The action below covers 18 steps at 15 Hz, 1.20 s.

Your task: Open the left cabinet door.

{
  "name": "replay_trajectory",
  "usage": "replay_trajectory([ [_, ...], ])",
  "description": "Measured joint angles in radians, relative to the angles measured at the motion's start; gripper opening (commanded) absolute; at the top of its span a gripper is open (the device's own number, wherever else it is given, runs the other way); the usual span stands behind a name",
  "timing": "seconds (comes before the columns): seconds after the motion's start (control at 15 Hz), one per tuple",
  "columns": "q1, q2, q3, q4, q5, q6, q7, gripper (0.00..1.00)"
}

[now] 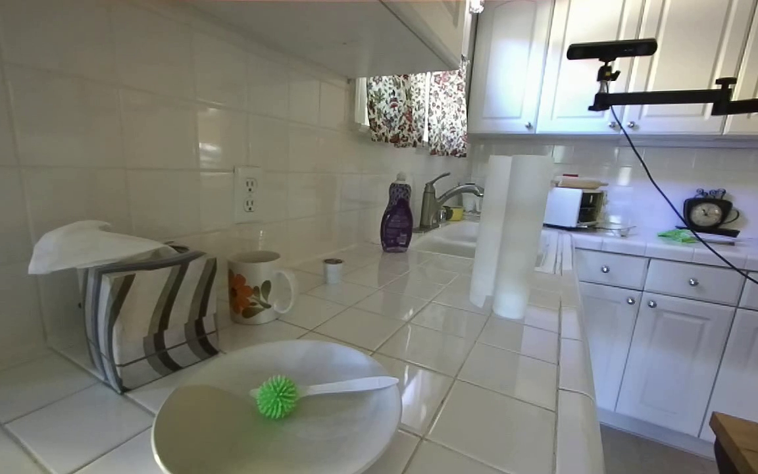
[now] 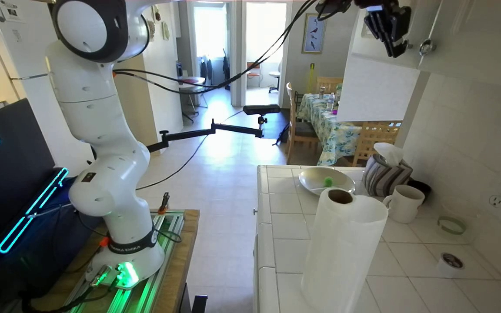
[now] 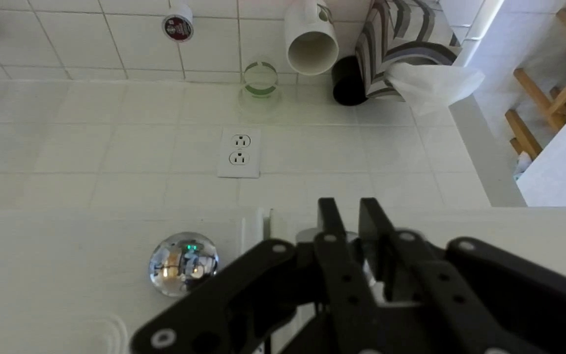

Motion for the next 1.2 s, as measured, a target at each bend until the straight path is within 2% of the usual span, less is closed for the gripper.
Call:
replay_trajectory([
  [0.2, 0.001, 0.000, 0.002, 0.000, -0.001, -0.005, 0.000, 0.03],
  [0.27, 0.002, 0.000, 0.002, 0.000, -0.001, -0.004, 0.000, 0.20],
  [0.33, 0.002, -0.001, 0.002, 0.000, -0.001, -0.004, 0.000, 0.28],
  [0.4, 0.002, -0.001, 0.003, 0.000, -0.001, -0.003, 0.000, 0.30],
  [0.73, 0.003, -0.009, 0.008, 0.003, -0.004, -0.024, 0.001, 0.61],
  [0.8, 0.003, -0.014, 0.010, 0.004, -0.010, -0.042, 0.001, 0.61],
  [1.0, 0.004, -0.033, 0.015, 0.005, -0.019, -0.070, 0.003, 0.79],
  [1.13, 0.002, -0.037, 0.015, 0.007, -0.022, -0.071, 0.003, 0.82],
  [1.2, 0.001, -0.036, 0.014, 0.008, -0.023, -0.071, 0.003, 0.78],
])
